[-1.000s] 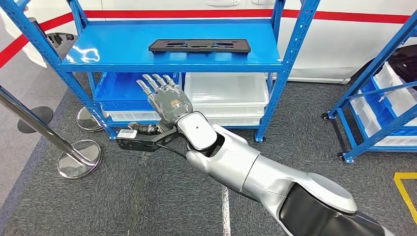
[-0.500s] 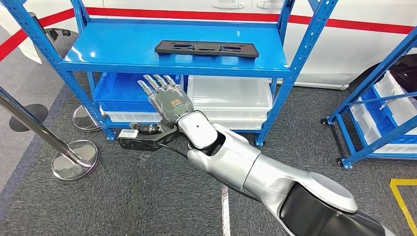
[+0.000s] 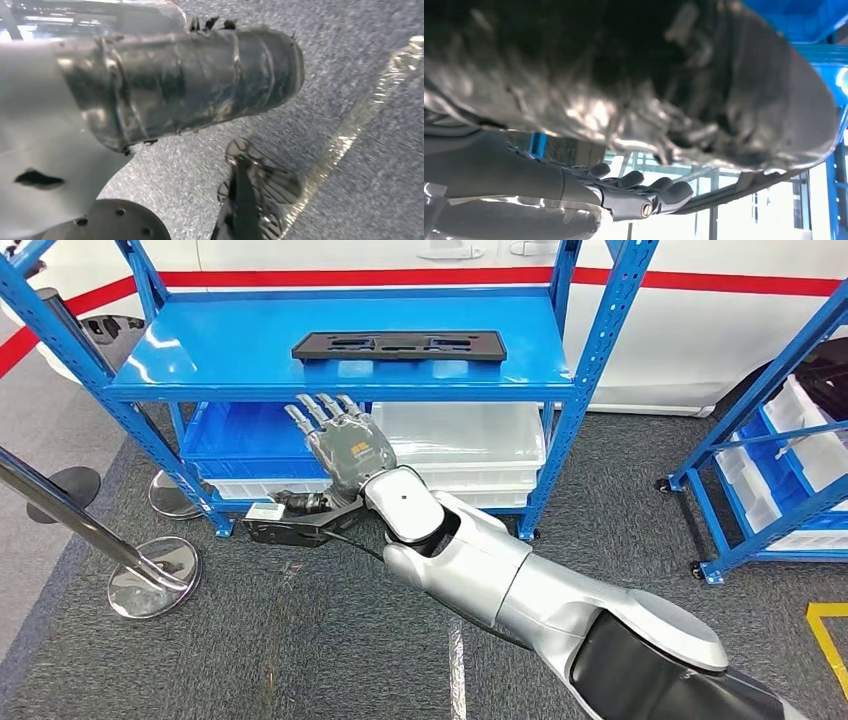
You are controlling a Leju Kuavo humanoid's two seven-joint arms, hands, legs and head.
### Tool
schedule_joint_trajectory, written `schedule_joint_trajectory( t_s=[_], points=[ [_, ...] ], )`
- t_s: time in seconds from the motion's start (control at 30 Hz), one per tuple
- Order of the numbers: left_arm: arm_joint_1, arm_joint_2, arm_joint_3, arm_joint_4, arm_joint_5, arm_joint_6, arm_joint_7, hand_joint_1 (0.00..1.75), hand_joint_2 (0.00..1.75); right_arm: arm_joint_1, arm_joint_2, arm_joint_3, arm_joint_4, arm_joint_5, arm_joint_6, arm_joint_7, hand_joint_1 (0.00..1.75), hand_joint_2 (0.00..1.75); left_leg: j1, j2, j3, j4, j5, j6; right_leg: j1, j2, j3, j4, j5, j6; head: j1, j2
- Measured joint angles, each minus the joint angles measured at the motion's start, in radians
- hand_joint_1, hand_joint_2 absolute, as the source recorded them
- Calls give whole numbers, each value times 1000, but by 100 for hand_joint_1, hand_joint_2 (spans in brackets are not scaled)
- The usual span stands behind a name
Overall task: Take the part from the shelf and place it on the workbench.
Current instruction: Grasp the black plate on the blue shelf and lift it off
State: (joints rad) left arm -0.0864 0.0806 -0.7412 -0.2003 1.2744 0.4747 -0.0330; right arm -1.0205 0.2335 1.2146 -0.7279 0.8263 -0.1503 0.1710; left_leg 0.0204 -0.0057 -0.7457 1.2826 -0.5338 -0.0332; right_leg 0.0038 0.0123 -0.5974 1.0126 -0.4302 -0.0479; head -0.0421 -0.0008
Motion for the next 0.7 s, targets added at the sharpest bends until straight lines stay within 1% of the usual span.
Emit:
schedule_joint_trajectory(
  t_s=[0.03,0.07,0.1,0.13,0.17,0.2,0.27,0.3,0.37,0.4,0.43,0.57,0.63,0.7],
  points=[
    [1,0,0,0,0,0,0,0,0,1,0,0,0,0,0,0,0,0,0,0,13,-43,36,1,0,1,4,3,-5,1,0,0],
    [2,0,0,0,0,0,0,0,0,0,0,0,0,0,0,0,0,0,0,0,40,-111,78,3,0,2,10,6,-11,3,0,0],
    [2,0,0,0,-1,-1,0,0,0,-1,0,0,0,0,0,1,0,0,-2,0,71,-175,106,5,1,3,13,9,-17,6,0,0],
    [1,0,0,0,-1,-2,0,0,0,-2,0,0,0,0,0,1,0,0,-4,0,95,-226,121,10,3,3,14,13,-23,11,0,0],
    [0,1,0,0,-2,-3,0,0,0,-3,0,0,0,0,0,1,0,0,-7,-1,107,-252,124,15,4,3,14,15,-26,15,1,0],
    [-1,1,0,0,-3,-4,-1,0,0,-3,0,0,0,0,0,1,0,0,-10,-2,112,-258,117,20,6,3,13,15,-28,19,1,0],
    [-2,1,0,0,-4,-9,-3,0,0,-4,0,0,0,0,1,1,0,0,-7,-2,116,-266,116,30,7,2,13,16,-33,28,1,0],
    [-1,1,0,0,-4,-11,-5,0,0,-5,0,0,0,0,2,1,0,0,-4,-1,120,-270,115,35,7,1,10,25,-40,34,2,0],
    [-1,0,0,0,-4,-15,-10,0,0,-9,-1,0,0,0,6,1,0,0,0,0,130,-275,113,44,4,-1,-20,89,-72,45,5,0],
    [-1,1,-1,0,-4,-16,-12,0,0,-11,-1,0,0,0,7,1,0,0,0,0,132,-275,111,47,2,-2,-36,121,-86,49,6,0],
    [-1,1,-1,0,-4,-16,-13,0,0,-12,-1,0,0,0,8,1,0,0,0,1,132,-275,110,49,1,-2,-48,144,-96,50,6,0],
    [-1,1,-1,0,-4,-16,-13,0,0,-12,-1,0,0,0,8,1,0,0,0,1,132,-275,110,49,0,-2,-54,154,-99,50,6,0],
    [-2,1,-1,0,-4,-16,-13,0,0,-11,-1,0,0,0,9,1,0,0,0,1,133,-275,109,50,-1,-2,-64,172,-106,51,5,0],
    [-2,1,-1,0,-4,-17,-14,0,0,-10,-2,0,1,0,11,1,0,0,0,1,134,-275,108,52,-3,-2,-92,220,-122,53,6,0]
  ],
)
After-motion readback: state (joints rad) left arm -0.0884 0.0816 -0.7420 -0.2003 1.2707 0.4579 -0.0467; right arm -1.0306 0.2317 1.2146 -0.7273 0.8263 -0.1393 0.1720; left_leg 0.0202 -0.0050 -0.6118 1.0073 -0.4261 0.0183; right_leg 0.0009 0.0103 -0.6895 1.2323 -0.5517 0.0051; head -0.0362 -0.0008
